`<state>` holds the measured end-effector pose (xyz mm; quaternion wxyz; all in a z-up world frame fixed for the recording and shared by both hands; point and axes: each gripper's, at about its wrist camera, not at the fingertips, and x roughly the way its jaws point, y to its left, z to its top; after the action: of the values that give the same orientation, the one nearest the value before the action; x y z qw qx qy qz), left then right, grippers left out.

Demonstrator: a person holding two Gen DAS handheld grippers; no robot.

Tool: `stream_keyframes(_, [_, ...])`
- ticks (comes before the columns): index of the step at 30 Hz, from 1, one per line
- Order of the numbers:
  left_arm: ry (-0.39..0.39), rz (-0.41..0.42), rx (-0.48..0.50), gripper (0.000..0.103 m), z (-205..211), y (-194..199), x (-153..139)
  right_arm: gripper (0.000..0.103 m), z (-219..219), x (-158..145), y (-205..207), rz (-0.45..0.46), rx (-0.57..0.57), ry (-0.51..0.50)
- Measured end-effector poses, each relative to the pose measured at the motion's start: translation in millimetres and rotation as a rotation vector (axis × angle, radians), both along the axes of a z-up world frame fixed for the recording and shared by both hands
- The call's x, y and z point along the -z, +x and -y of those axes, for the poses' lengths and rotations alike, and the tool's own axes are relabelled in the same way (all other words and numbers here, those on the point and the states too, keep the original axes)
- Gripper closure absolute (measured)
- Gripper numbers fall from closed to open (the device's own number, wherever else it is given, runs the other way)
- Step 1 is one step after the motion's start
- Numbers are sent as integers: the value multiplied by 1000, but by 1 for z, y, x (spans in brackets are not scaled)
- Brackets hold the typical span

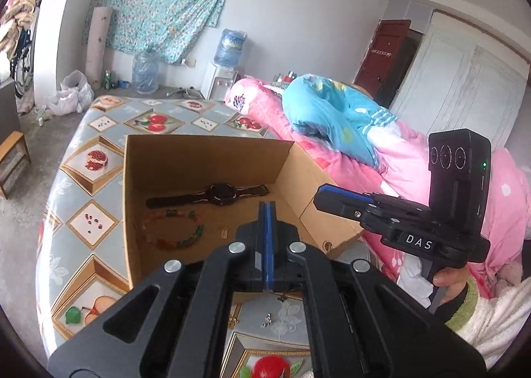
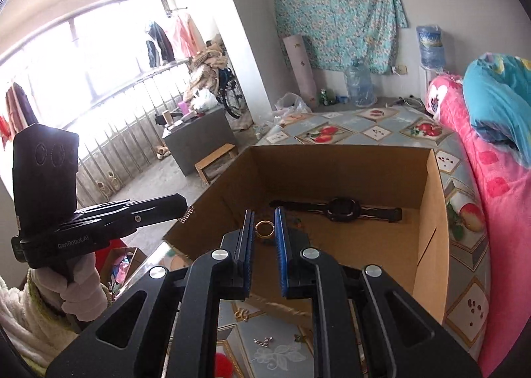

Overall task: Organize jewelry
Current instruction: 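Carry the charm and earring over the box and open both grippers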

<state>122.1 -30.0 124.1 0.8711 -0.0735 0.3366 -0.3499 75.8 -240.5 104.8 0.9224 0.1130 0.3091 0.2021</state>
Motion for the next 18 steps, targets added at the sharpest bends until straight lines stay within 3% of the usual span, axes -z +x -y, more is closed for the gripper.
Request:
stream_keyframes(5, [69, -134, 4, 103, 40, 56, 21, 90, 26, 28, 61, -185, 53, 18])
stream_keyframes(8, [110, -184, 22, 103, 63, 78, 34, 90, 36, 41, 85, -249, 85, 21])
stream_keyframes(11, [137, -208, 25, 95, 79, 87, 45, 89, 43, 44, 97, -263, 112, 15])
stream_keyframes(13, [135, -216, 13, 83, 83, 91, 49, 89, 46, 41, 96, -251, 125, 13])
stream_keyframes(18, [117, -209, -2, 83, 83, 92, 50, 83, 54, 37, 90, -234, 143, 18])
